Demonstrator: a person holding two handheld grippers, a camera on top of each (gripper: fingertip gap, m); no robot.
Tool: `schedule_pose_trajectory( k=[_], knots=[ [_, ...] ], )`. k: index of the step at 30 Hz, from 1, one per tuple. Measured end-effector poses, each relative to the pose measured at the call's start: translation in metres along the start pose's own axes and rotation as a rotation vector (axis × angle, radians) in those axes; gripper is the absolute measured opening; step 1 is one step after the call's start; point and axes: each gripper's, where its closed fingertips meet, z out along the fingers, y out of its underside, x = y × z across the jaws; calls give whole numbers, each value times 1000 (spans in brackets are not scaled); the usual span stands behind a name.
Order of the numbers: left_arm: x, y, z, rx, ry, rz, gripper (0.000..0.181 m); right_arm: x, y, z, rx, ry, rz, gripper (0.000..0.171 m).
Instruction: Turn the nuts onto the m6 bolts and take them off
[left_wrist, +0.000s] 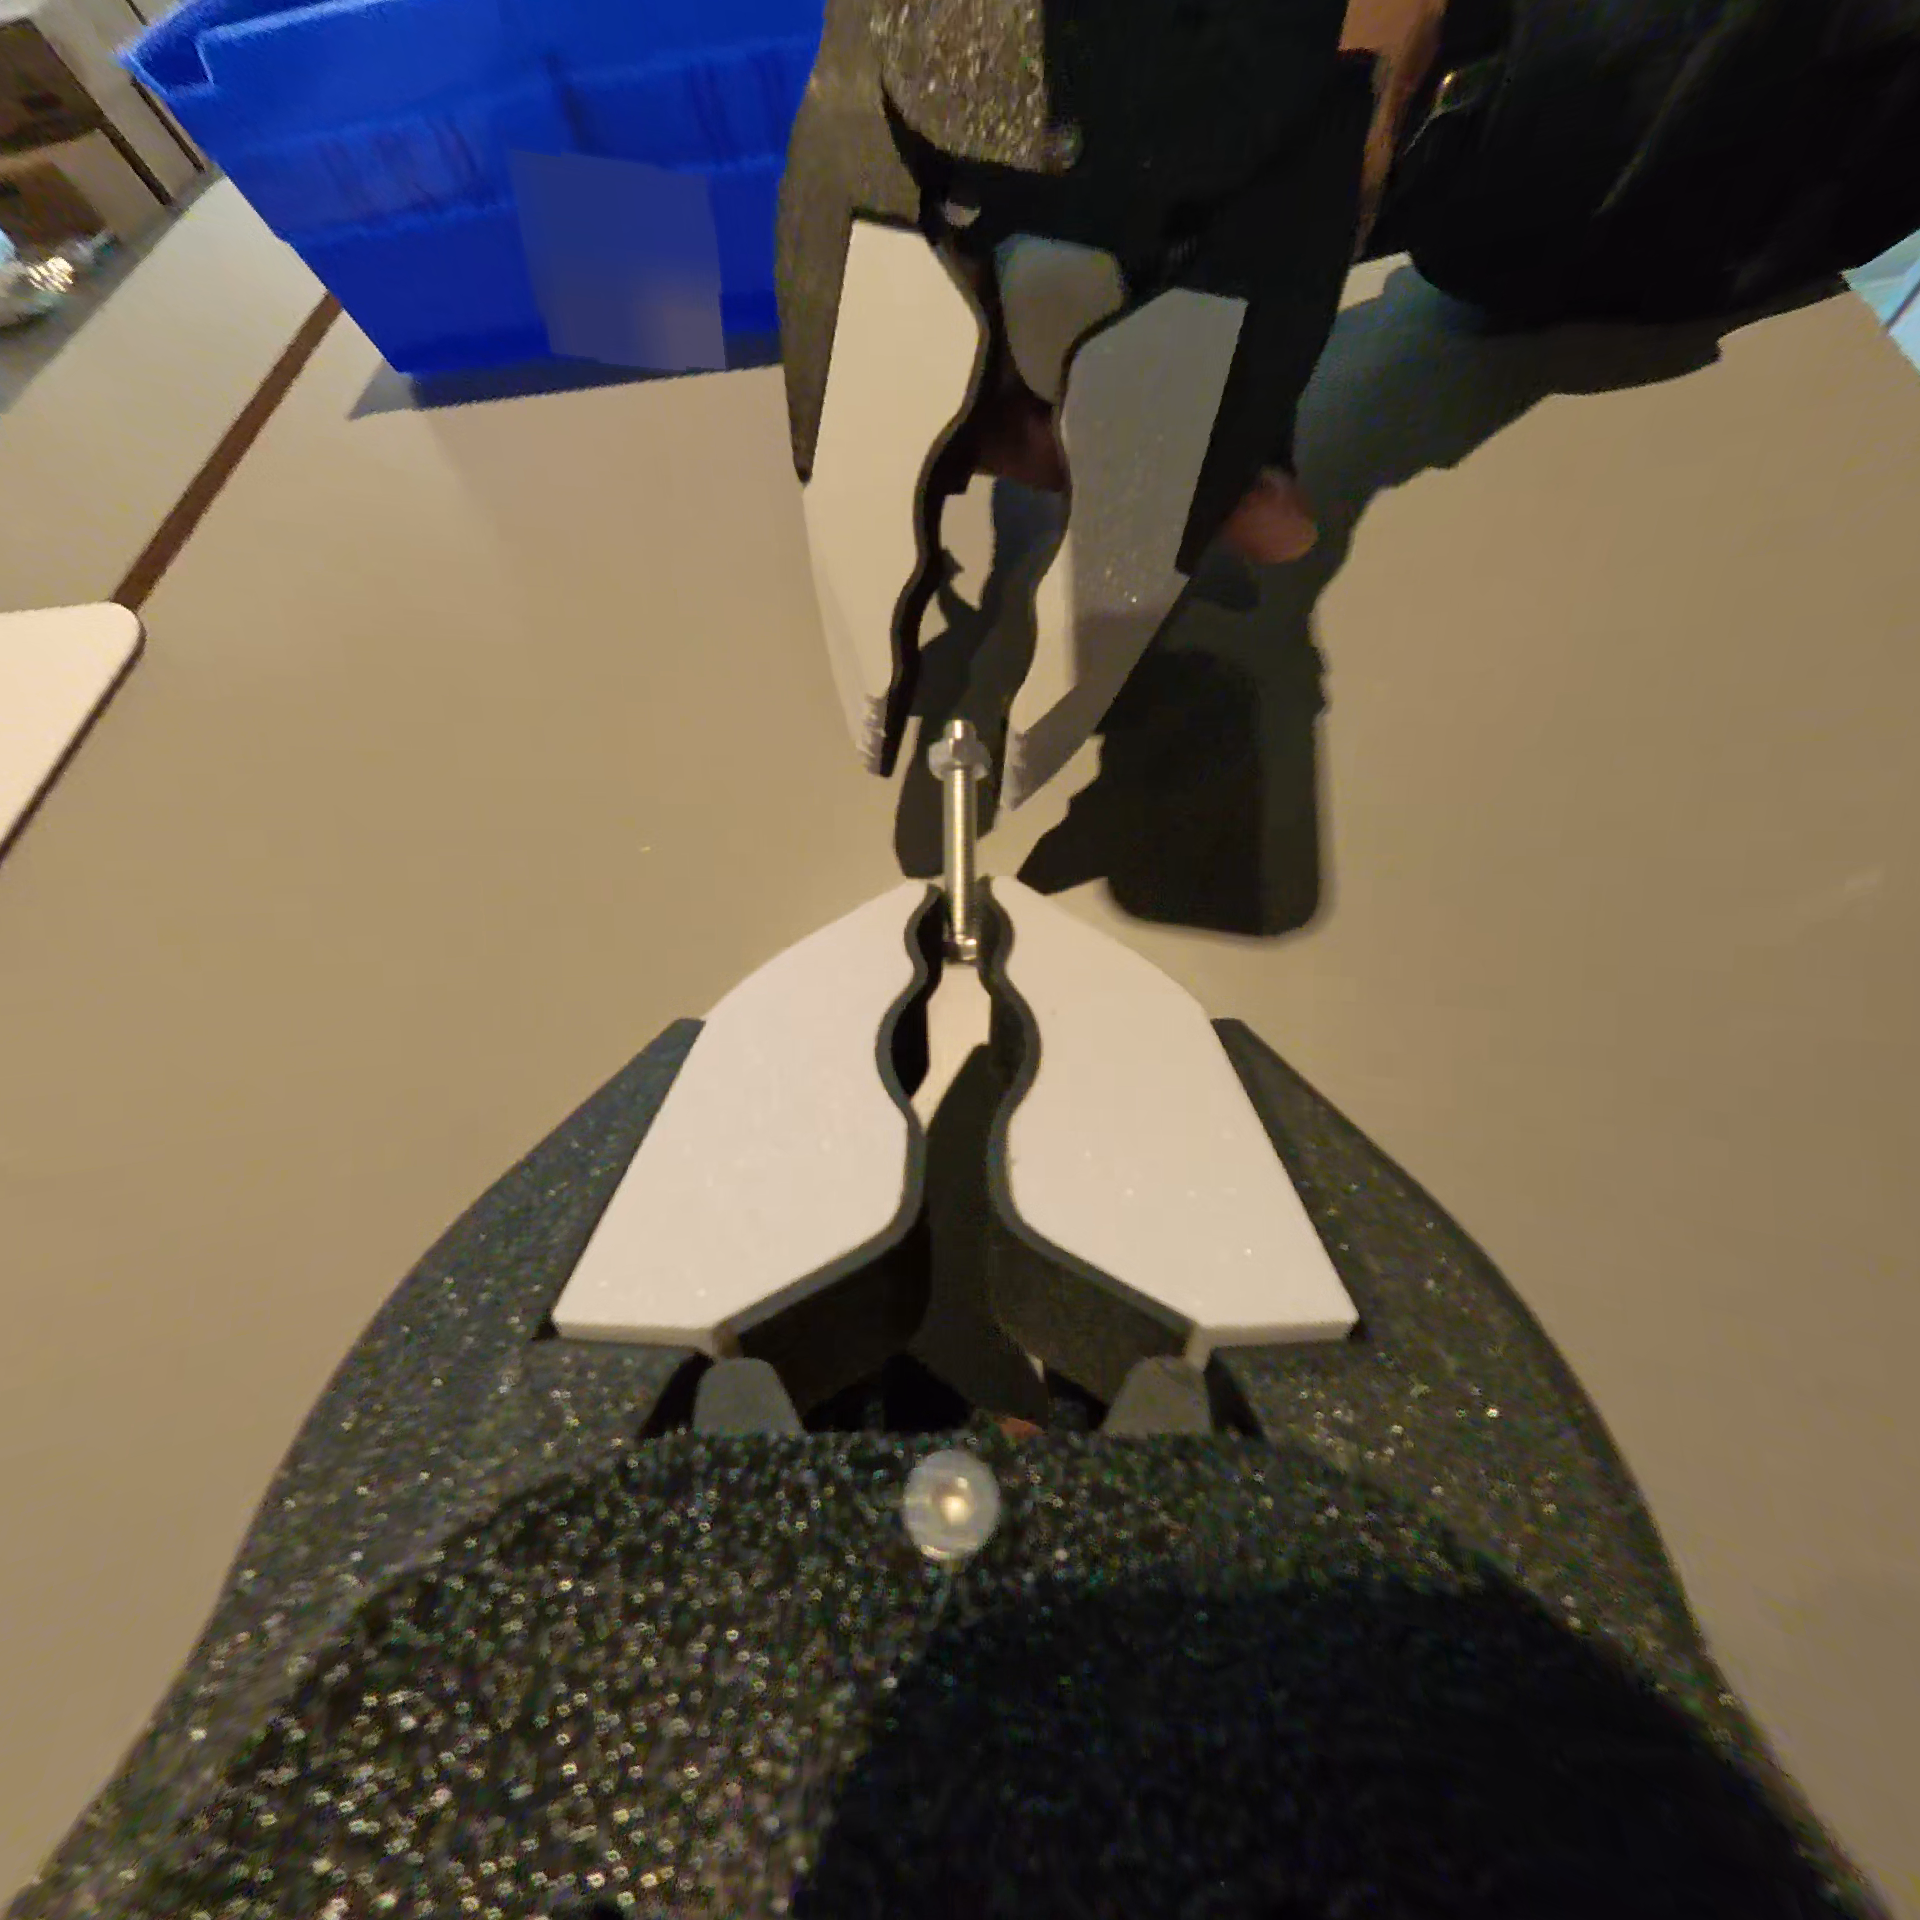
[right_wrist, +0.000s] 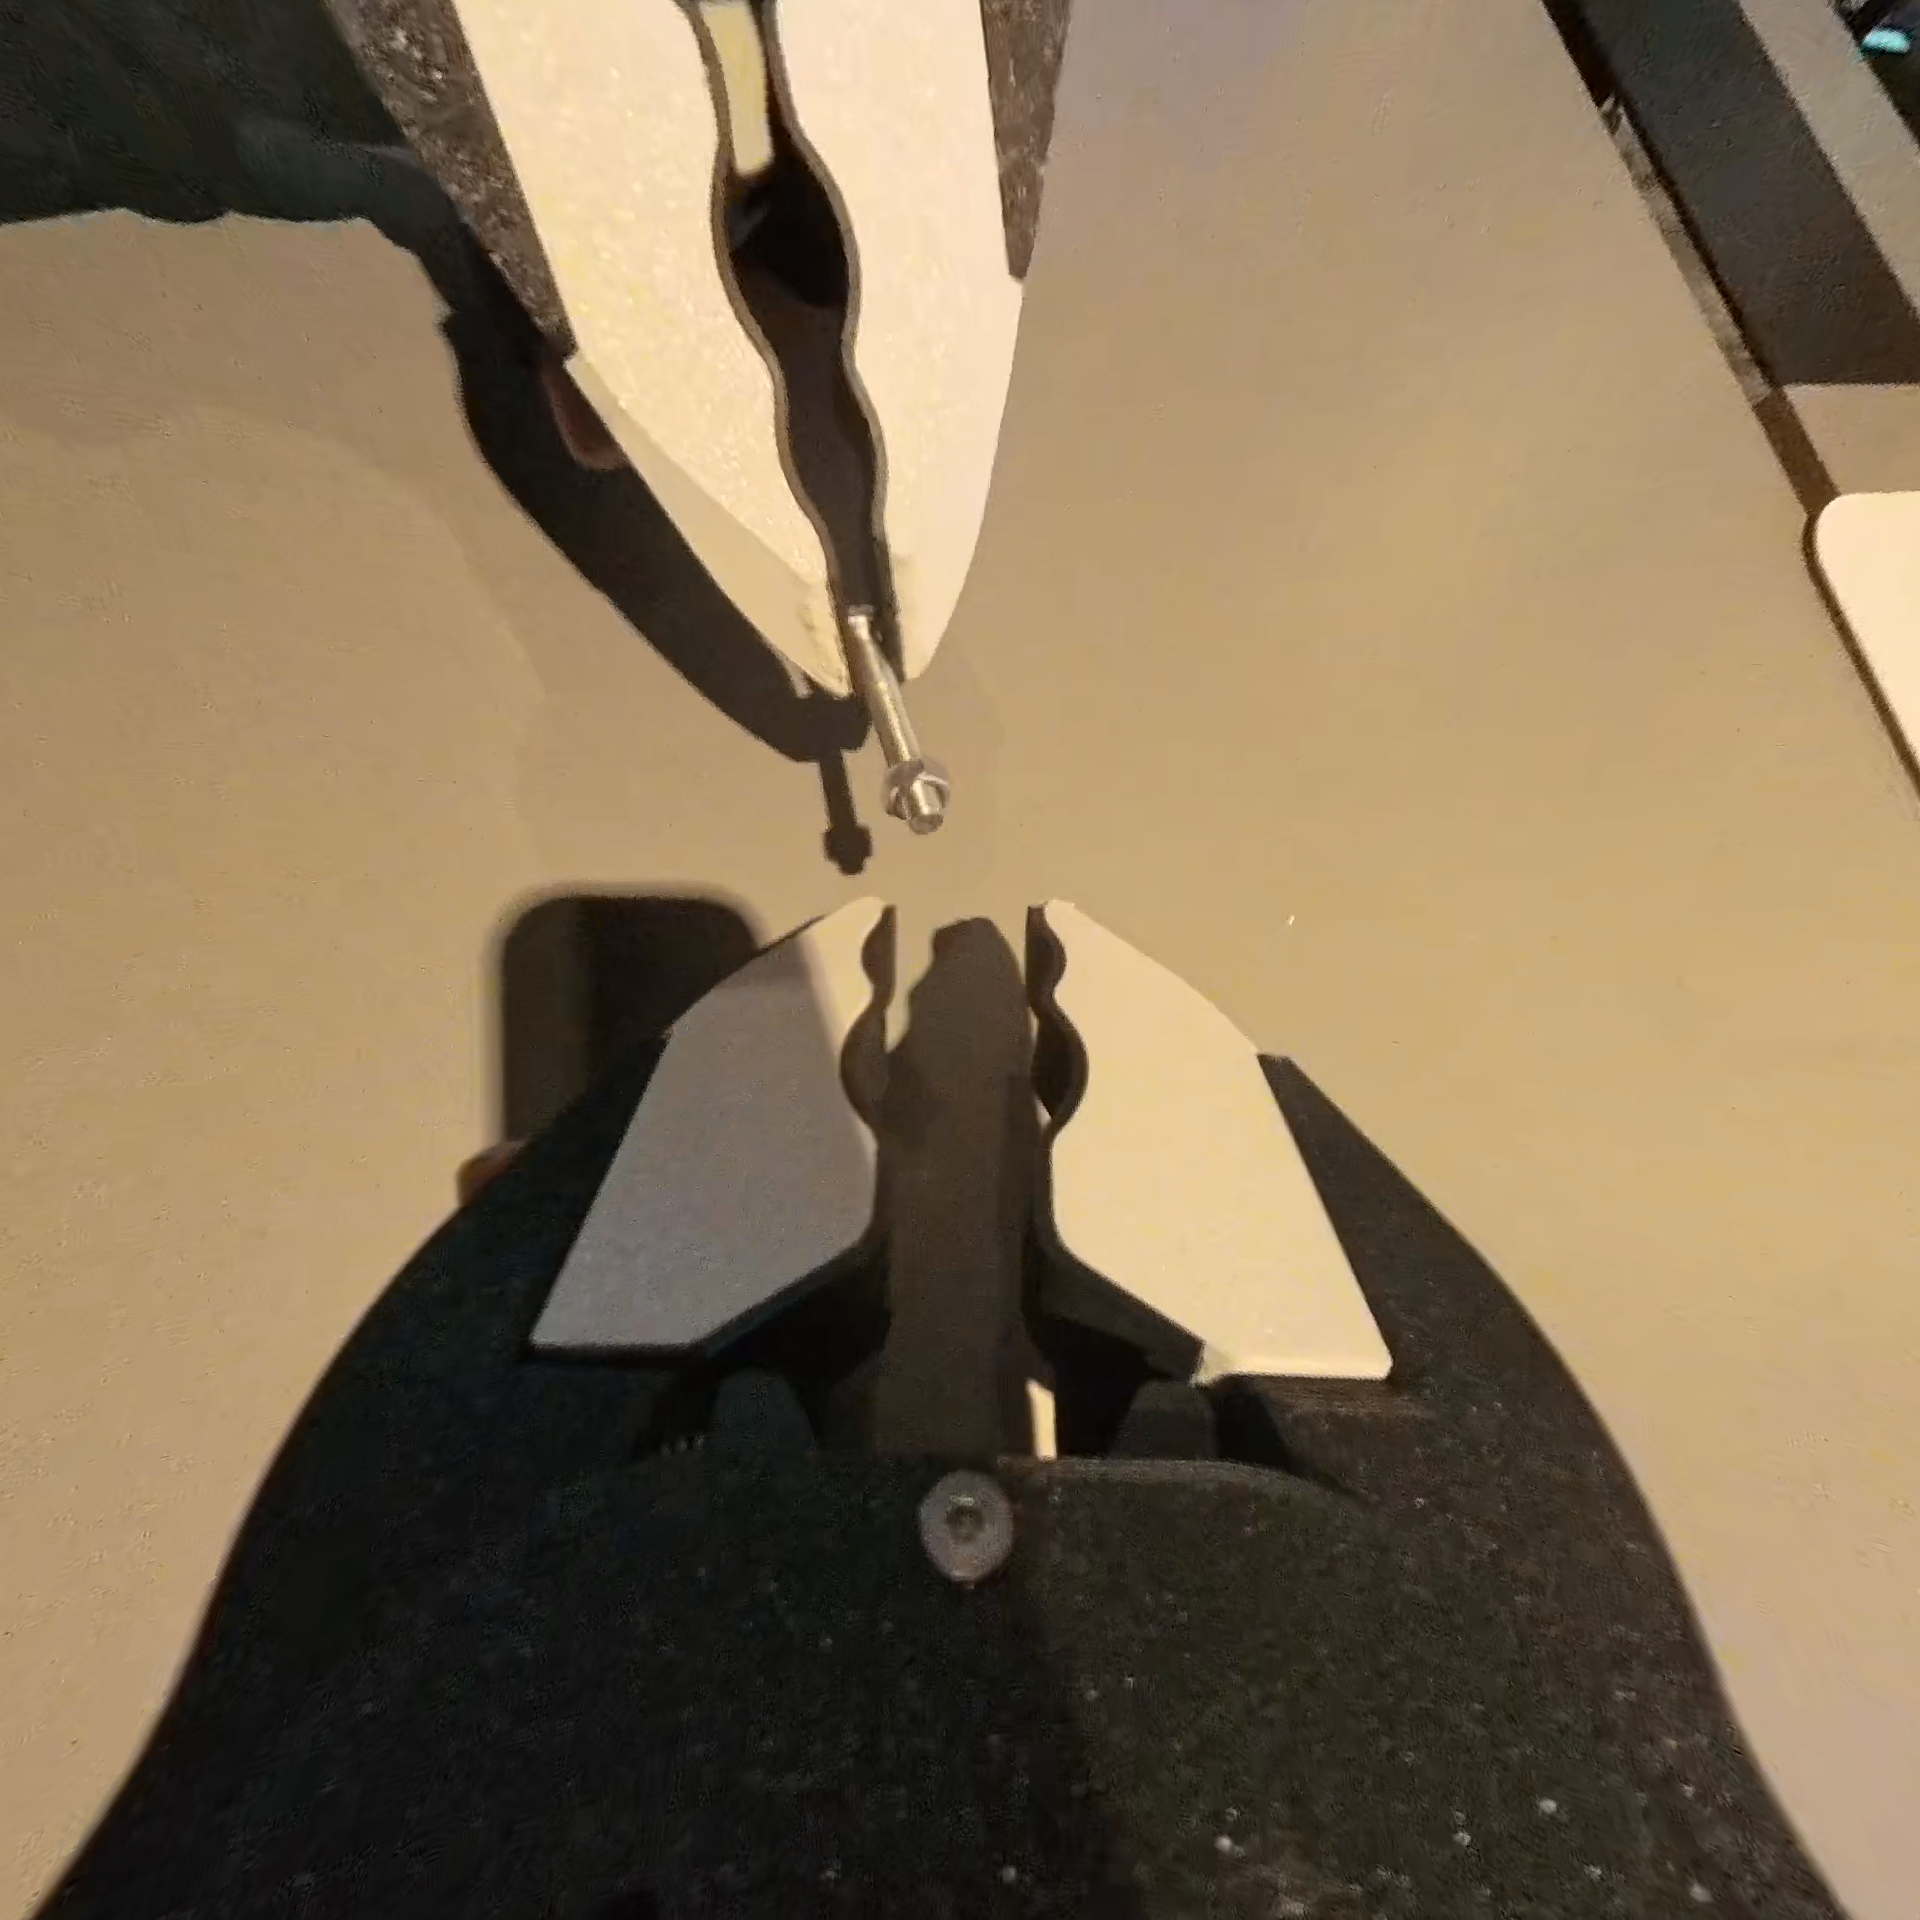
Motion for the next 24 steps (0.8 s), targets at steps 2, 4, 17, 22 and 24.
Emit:
schedule_pose_trajectory(
  k=[2,4,17,22,24],
  knots=[
    [-1,-3,-1,16,-14,23,6,1,2,1,-11,-1,7,24],
    [-3,-5,-2,30,-28,40,6,1,4,1,-18,-1,6,24],
    [-10,-17,-4,75,-161,232,5,4,0,0,27,-49,151,23],
    [-12,-13,-2,35,-192,278,5,-2,-17,-8,146,-164,285,27],
    [-11,-15,-2,40,-191,285,5,-1,-25,-13,209,-214,365,29]
  ],
)
